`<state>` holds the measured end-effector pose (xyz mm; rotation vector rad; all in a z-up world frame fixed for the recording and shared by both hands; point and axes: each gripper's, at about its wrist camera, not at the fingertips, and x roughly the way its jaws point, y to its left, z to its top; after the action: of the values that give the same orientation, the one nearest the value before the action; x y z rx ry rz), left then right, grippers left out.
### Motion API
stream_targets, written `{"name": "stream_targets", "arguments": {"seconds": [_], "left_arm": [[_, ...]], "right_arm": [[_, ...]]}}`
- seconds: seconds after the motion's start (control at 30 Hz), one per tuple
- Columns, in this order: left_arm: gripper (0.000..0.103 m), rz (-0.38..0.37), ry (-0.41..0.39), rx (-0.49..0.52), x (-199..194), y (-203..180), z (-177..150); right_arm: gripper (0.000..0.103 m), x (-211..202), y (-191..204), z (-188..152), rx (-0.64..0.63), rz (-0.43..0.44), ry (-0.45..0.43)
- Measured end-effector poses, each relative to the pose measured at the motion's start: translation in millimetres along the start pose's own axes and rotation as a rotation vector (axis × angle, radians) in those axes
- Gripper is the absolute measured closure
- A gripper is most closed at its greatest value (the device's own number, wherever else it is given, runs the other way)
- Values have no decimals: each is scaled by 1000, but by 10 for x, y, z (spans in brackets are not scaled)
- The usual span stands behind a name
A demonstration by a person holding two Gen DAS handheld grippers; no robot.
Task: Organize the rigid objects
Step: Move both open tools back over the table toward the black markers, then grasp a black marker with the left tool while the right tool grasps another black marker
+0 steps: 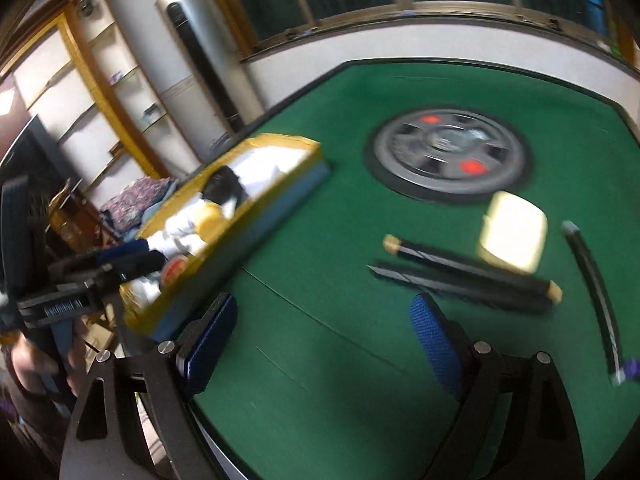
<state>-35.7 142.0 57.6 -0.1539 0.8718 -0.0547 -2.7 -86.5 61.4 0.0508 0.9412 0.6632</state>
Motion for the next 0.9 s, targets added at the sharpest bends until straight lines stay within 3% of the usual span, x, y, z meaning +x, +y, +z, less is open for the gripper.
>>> {"name": "stream_targets", "arguments": {"seconds": [0.4,0.5,0.67,0.9], "left_arm": [[34,-155,76,220,485,-1136,131],[34,-148,87,283,712,-1352,217],[34,-153,99,355,1011,-1514,302],[34,-282,196,381,1211,-1649,314]], "right_arm": [[14,-491,-680,-470,152,-96,-74],[14,-565,-758,-528,180,-104,-91],[14,-662,-842,-610,206,-105,-105],[14,-765,-969,-693,238,-123,-112]]}}
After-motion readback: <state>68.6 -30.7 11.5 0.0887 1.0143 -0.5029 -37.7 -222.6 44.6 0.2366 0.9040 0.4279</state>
